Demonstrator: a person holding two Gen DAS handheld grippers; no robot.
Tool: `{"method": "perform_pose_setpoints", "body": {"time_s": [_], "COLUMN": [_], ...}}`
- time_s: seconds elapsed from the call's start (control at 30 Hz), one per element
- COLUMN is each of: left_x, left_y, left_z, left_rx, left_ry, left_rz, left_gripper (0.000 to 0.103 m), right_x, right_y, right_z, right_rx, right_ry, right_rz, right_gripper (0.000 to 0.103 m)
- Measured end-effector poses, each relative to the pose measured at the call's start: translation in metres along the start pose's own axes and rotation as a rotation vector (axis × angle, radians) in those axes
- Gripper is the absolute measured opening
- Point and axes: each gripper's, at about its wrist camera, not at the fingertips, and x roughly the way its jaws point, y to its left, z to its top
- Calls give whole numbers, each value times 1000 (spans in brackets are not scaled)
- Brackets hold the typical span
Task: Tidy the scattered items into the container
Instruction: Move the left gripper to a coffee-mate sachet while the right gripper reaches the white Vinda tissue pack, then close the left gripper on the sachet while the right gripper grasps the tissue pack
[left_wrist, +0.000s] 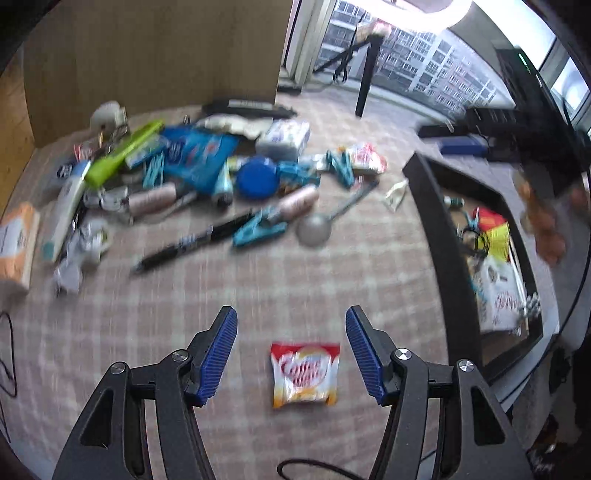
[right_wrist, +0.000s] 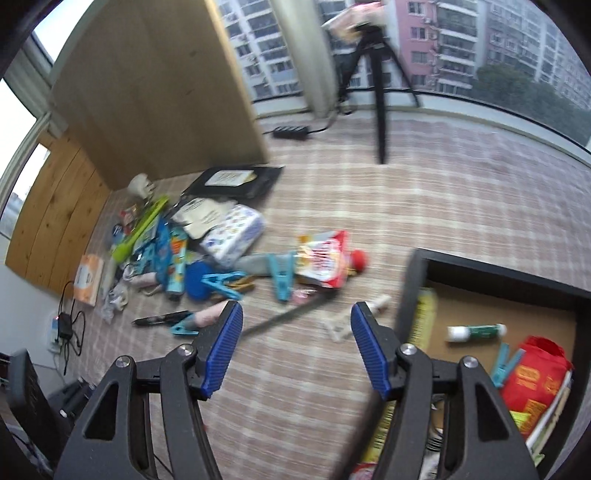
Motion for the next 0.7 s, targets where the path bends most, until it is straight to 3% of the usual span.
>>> {"method": "perform_pose_setpoints", "body": {"time_s": [0.13,0.3,0.5,0.7], "left_x": [14,35,42,50], "left_y": [-10,-24,-28,-21], "left_z": [-19,-33,-37,-37], "left_rx": [8,27,56,37], "left_ry": [52,94,79,79], "left_rz": [-20,6,50,54], "left_gripper": [62,62,62,59], "right_x": [23,61,101,134], "right_y": [17,27,48,78], "right_z": [13,35,63,74], "right_rx": [8,97,143,87], "right_ry": [53,134,170,211], "right_rz": [44,95,67,-3], "right_gripper": [60,60,60,60]}}
